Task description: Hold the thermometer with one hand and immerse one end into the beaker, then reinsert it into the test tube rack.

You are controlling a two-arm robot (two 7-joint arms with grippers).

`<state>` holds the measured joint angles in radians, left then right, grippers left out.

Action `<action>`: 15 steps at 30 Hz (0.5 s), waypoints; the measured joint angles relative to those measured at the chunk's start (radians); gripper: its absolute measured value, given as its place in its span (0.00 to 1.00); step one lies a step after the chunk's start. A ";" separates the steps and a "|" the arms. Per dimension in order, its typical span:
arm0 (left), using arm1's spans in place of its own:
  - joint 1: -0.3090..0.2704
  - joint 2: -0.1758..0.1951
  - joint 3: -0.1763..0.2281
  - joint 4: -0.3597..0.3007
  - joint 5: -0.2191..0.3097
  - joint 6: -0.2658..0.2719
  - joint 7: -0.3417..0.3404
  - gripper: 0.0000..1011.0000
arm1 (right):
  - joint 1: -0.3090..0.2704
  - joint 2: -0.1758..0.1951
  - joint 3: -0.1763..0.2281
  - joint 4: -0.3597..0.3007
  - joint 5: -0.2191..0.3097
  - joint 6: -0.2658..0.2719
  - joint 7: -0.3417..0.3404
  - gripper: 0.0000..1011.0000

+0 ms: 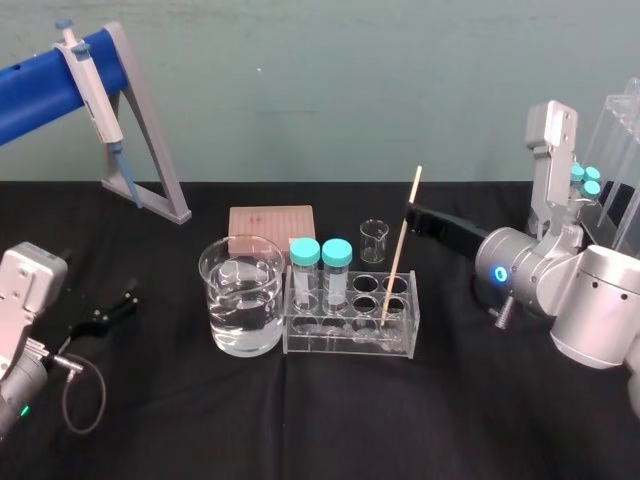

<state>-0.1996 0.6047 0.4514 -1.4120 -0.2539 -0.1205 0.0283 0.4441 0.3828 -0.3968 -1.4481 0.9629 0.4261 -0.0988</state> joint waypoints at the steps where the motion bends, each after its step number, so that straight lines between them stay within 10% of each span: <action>1: 0.000 0.000 0.000 0.000 0.000 0.000 0.000 0.99 | -0.002 0.004 -0.001 -0.007 -0.004 0.000 0.001 0.04; 15: 0.000 0.000 0.000 0.000 0.000 0.000 0.000 0.99 | -0.038 0.088 0.010 -0.160 -0.084 0.011 0.033 0.04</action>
<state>-0.1995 0.6047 0.4514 -1.4120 -0.2539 -0.1205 0.0283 0.4065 0.4706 -0.3864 -1.6078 0.8794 0.4366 -0.0658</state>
